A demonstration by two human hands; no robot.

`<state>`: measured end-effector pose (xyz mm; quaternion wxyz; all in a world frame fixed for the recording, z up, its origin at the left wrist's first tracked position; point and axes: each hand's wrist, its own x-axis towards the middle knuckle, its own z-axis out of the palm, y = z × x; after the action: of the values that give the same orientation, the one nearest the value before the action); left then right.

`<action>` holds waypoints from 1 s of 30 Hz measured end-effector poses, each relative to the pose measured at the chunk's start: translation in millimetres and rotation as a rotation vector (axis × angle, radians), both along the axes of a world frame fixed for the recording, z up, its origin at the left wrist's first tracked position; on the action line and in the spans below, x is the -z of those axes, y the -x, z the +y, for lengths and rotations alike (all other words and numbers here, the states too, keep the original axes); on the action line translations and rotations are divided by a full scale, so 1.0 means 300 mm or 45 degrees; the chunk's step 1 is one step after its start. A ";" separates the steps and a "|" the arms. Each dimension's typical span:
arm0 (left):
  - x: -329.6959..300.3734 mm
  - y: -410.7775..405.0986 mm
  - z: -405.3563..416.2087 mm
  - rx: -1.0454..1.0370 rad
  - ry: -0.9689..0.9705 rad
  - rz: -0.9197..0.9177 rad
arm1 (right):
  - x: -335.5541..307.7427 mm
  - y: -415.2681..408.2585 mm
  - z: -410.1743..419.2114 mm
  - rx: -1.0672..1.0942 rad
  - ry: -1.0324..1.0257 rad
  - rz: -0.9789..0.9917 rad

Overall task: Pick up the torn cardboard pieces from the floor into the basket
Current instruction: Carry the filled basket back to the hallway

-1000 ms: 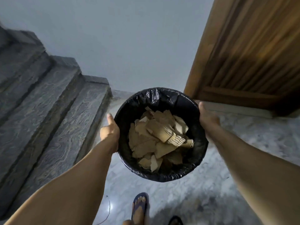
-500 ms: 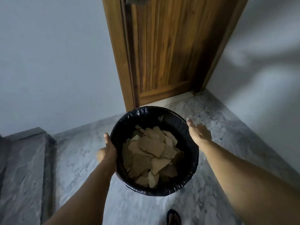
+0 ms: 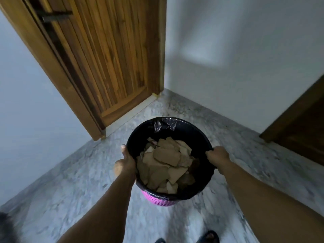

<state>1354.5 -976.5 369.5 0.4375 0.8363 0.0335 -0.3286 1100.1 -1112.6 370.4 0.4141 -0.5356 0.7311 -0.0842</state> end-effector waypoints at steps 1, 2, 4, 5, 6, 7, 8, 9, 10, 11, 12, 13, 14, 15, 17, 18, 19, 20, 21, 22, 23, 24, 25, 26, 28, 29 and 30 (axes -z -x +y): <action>-0.005 0.033 -0.015 0.050 -0.004 -0.022 | -0.003 0.044 0.021 0.048 0.021 0.004; -0.013 0.061 -0.029 0.070 0.000 -0.030 | 0.000 0.080 0.034 0.084 0.041 0.008; -0.026 0.118 -0.060 0.137 -0.009 -0.061 | -0.011 0.154 0.065 0.154 0.078 0.023; -0.037 0.147 -0.073 0.186 -0.035 -0.078 | -0.020 0.182 0.079 0.188 0.103 0.031; -0.041 0.173 -0.087 0.243 -0.063 -0.097 | -0.024 0.213 0.088 0.234 0.125 0.038; -0.051 0.207 -0.099 0.319 -0.088 -0.115 | -0.036 0.246 0.101 0.290 0.156 0.050; -0.063 0.250 -0.111 0.402 -0.111 -0.138 | -0.043 0.292 0.114 0.349 0.187 0.058; -0.068 0.285 -0.121 0.464 -0.113 -0.173 | -0.052 0.324 0.124 0.392 0.220 0.069; -0.075 0.335 -0.130 0.519 -0.105 -0.207 | -0.061 0.372 0.136 0.433 0.242 0.080; -0.078 0.379 -0.136 0.546 -0.094 -0.227 | -0.069 0.410 0.148 0.468 0.271 0.089; -0.088 0.428 -0.139 0.570 -0.084 -0.242 | -0.073 0.455 0.160 0.509 0.291 0.081; -0.089 0.471 -0.145 0.598 -0.067 -0.270 | -0.077 0.495 0.172 0.549 0.313 0.067; -0.104 0.535 -0.145 0.653 -0.050 -0.309 | -0.082 0.555 0.193 0.596 0.331 0.051; -0.107 0.583 -0.147 0.713 -0.055 -0.352 | -0.085 0.603 0.211 0.618 0.355 0.047; -0.140 0.694 -0.139 0.828 -0.066 -0.446 | -0.089 0.714 0.256 0.638 0.412 0.037; -0.153 0.765 -0.134 0.866 -0.042 -0.471 | -0.094 0.784 0.291 0.654 0.450 0.020; -0.157 0.820 -0.133 0.887 -0.011 -0.485 | -0.099 0.841 0.320 0.663 0.482 -0.004; -0.158 0.874 -0.131 0.905 0.022 -0.503 | -0.103 0.897 0.349 0.676 0.498 -0.022; -0.156 0.925 -0.129 0.930 0.041 -0.520 | -0.106 0.950 0.374 0.682 0.506 -0.020; -0.155 1.003 -0.123 0.981 0.059 -0.550 | -0.110 1.029 0.411 0.710 0.516 -0.015; -0.149 1.056 -0.120 1.036 0.080 -0.572 | -0.109 1.087 0.437 0.723 0.533 -0.012; -0.154 1.108 -0.113 1.105 0.116 -0.592 | -0.108 1.143 0.463 0.740 0.550 0.003; -0.152 1.166 -0.106 1.188 0.168 -0.617 | -0.108 1.206 0.489 0.761 0.562 0.030; -0.151 1.237 -0.097 1.273 0.227 -0.643 | -0.108 1.280 0.521 0.791 0.566 0.049; -0.143 1.357 -0.087 1.360 0.270 -0.709 | -0.105 1.401 0.581 0.850 0.569 0.068; -0.140 1.403 -0.086 1.383 0.278 -0.739 | -0.101 1.446 0.603 0.882 0.568 0.072; -0.136 1.470 -0.079 1.423 0.307 -0.758 | -0.096 1.511 0.640 0.925 0.567 0.078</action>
<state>913.5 -1000.1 410.2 0.2817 0.7281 -0.5671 -0.2625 646.7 -920.6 399.2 0.2098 -0.3217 0.8484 -0.3643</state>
